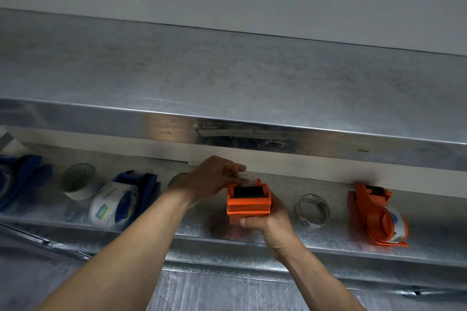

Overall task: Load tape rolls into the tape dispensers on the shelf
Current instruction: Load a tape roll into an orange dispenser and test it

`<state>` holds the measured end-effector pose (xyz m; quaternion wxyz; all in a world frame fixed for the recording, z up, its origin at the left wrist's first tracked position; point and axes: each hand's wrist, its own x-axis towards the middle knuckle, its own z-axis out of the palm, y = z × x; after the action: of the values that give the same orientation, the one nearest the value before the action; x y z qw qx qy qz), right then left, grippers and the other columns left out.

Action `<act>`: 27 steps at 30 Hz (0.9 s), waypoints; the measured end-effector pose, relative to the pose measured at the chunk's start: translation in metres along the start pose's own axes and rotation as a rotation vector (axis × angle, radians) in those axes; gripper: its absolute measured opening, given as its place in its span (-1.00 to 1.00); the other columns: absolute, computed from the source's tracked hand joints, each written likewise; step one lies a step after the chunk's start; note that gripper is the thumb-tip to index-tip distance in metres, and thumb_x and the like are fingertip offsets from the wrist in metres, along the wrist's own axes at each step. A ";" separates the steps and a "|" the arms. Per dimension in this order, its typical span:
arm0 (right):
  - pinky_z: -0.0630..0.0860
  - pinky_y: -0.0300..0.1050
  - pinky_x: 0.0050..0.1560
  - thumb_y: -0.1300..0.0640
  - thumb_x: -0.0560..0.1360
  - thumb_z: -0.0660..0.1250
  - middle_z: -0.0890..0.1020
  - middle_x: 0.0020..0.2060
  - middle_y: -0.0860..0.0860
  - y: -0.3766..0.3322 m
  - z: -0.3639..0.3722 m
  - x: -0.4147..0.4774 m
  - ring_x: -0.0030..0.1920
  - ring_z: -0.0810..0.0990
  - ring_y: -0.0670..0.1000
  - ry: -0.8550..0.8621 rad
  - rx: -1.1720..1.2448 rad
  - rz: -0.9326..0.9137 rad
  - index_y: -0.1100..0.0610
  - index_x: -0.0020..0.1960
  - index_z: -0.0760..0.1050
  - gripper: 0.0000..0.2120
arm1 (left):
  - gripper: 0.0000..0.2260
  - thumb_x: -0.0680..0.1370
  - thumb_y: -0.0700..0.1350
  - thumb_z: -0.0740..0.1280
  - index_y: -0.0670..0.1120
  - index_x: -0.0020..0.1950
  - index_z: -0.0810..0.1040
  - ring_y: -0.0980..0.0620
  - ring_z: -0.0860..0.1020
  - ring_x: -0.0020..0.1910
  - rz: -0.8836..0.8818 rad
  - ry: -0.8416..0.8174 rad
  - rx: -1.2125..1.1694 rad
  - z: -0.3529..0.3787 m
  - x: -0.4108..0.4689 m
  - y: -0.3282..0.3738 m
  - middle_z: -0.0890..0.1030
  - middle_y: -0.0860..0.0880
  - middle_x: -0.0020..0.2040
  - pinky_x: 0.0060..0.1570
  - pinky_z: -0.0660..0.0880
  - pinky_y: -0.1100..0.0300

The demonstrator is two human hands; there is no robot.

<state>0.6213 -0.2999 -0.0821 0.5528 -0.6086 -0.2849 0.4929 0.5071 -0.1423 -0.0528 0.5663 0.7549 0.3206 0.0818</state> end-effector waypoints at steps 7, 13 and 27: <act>0.61 -0.14 -0.23 0.32 0.08 0.47 0.73 -0.12 0.10 0.003 -0.009 0.006 -0.11 0.71 0.06 0.009 -0.082 0.034 0.14 0.10 0.54 -0.42 | -0.95 0.46 -0.22 0.45 -0.16 -0.19 0.62 -0.15 0.68 0.04 0.061 0.028 -0.337 -0.006 -0.010 0.021 0.71 -0.21 -0.05 0.17 0.54 0.01; 0.68 0.09 -0.15 0.35 0.12 0.44 0.72 -0.14 0.14 0.007 -0.009 0.002 -0.11 0.72 0.10 -0.008 -0.089 0.055 0.14 0.10 0.54 -0.45 | -0.81 0.57 -0.20 0.37 -0.35 -0.02 0.50 -0.23 0.69 -0.05 -0.015 -0.038 -0.272 -0.008 -0.010 0.029 0.71 -0.23 -0.08 0.18 0.54 -0.18; 0.62 -0.09 -0.14 0.28 0.08 0.48 0.74 -0.12 0.07 0.008 -0.003 0.003 -0.08 0.71 0.06 0.007 -0.088 0.048 0.12 0.10 0.55 -0.42 | -0.92 0.59 -0.27 0.28 -0.18 -0.10 0.50 -0.11 0.70 -0.06 0.083 -0.047 -0.222 -0.010 -0.026 0.040 0.72 -0.19 -0.12 -0.03 0.59 0.16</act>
<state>0.6239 -0.3004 -0.0909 0.5143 -0.6407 -0.2898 0.4909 0.4977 -0.1548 -0.0066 0.6500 0.7018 0.2646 0.1223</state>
